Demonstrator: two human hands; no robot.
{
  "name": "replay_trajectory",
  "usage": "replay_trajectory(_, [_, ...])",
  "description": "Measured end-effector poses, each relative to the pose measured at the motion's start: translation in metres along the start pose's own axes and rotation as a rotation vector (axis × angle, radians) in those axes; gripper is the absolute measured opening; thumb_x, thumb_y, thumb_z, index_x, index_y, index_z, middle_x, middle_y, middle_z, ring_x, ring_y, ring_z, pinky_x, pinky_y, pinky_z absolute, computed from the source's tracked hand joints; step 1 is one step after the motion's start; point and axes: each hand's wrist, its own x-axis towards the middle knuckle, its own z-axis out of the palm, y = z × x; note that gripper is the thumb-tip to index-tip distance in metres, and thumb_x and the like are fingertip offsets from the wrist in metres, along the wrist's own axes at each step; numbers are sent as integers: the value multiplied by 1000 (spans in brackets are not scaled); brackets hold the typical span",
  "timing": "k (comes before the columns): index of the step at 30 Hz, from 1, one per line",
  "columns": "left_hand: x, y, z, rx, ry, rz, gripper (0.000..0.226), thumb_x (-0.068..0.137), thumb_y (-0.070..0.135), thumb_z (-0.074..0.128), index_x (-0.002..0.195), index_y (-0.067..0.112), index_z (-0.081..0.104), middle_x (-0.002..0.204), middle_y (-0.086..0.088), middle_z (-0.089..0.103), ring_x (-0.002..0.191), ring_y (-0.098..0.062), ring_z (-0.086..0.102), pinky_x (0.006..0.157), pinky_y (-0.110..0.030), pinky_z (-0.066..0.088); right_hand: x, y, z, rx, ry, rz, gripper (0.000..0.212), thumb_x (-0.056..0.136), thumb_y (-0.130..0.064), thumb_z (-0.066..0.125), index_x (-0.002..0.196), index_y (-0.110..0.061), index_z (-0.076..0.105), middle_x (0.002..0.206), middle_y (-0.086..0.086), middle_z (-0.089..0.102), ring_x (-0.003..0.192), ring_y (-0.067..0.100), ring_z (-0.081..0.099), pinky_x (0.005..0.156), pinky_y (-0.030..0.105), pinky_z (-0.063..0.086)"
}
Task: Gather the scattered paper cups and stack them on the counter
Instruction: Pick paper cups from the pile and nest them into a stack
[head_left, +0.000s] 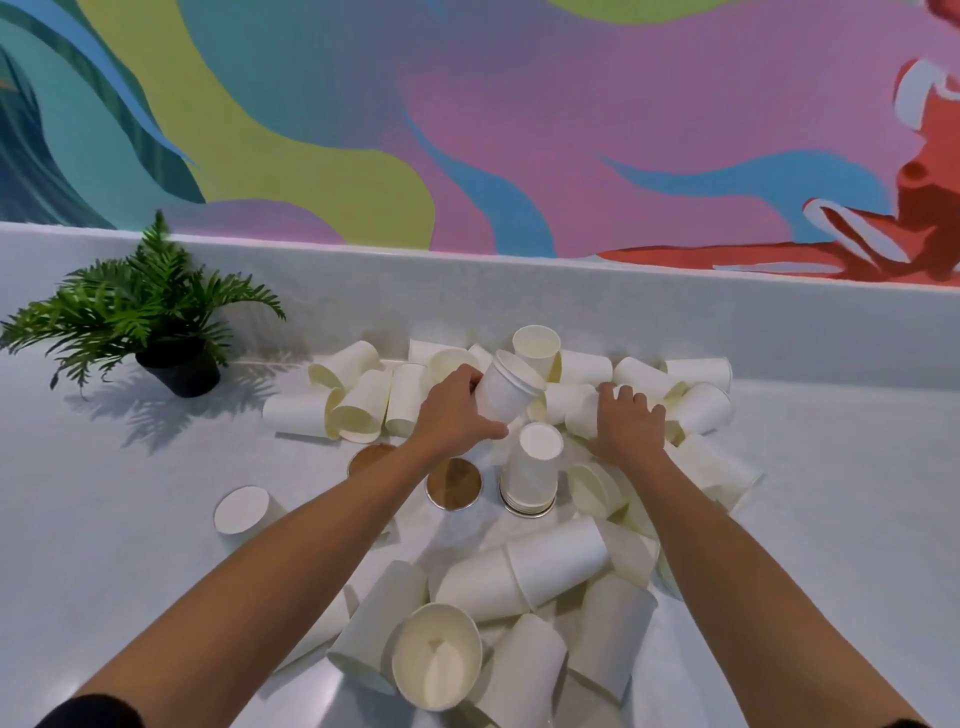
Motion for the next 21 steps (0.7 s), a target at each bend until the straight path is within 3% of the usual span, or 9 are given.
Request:
replay_trajectory(5, [0, -3, -3, 19, -1, 11, 66, 64, 24, 86, 119, 12, 52, 113, -4, 62, 100, -24, 59, 83, -38, 51, 4, -4, 4, -24, 22, 20, 50, 88, -22, 58, 132, -12, 37, 119, 8, 52, 110, 25, 51, 89, 37, 38])
replay_trajectory(8, [2, -4, -4, 20, -4, 6, 65, 64, 23, 86, 118, 12, 52, 114, -5, 62, 98, -24, 58, 81, -35, 48, 5, -3, -10, 67, -39, 103, 68, 87, -33, 60, 142, -12, 26, 131, 12, 45, 121, 29, 44, 98, 42, 34])
replay_trajectory(10, [2, -5, -5, 9, -11, -3, 66, 64, 22, 86, 120, 11, 51, 115, -6, 61, 100, -24, 57, 82, -34, 47, 8, -4, -29, 269, -38, 150, 82, 83, -32, 65, 147, -16, 16, 138, 15, 40, 129, 34, 37, 106, 47, 29])
replay_trajectory(12, [2, -4, -5, -7, -21, -6, 67, 65, 22, 86, 121, 10, 51, 116, -6, 61, 101, -23, 57, 83, -34, 47, 9, -8, -54, 656, 3, 157, 94, 79, -30, 73, 149, -24, 11, 144, 15, 37, 133, 36, 34, 109, 50, 28])
replay_trajectory(14, [1, -1, -5, -24, -34, 2, 67, 65, 22, 86, 121, 10, 51, 115, -5, 60, 99, -22, 56, 83, -34, 48, 5, -14, -79, 1105, 67, 76, 101, 76, -24, 78, 149, -30, 8, 147, 10, 35, 130, 32, 41, 106, 47, 38])
replay_trajectory(16, [0, 3, -5, -52, -51, 13, 65, 64, 21, 87, 119, 11, 52, 112, -3, 60, 97, -20, 55, 81, -32, 48, -6, -21, -99, 1396, 163, -38, 99, 76, -15, 78, 147, -31, 12, 143, 5, 37, 119, 24, 49, 94, 36, 50])
replay_trajectory(18, [-1, 7, -6, -76, -74, 25, 64, 64, 21, 87, 117, 11, 53, 109, -1, 59, 96, -20, 56, 79, -30, 47, -15, -28, -112, 1494, 245, -141, 94, 74, -15, 80, 143, -31, 19, 135, 3, 40, 110, 19, 53, 84, 27, 55])
replay_trajectory(21, [-4, 13, -6, -107, -92, 39, 66, 64, 22, 87, 119, 12, 53, 110, -1, 60, 98, -20, 57, 83, -32, 50, -23, -39, -116, 1468, 302, -190, 83, 72, -18, 82, 134, -26, 27, 128, 4, 46, 106, 22, 57, 84, 30, 57])
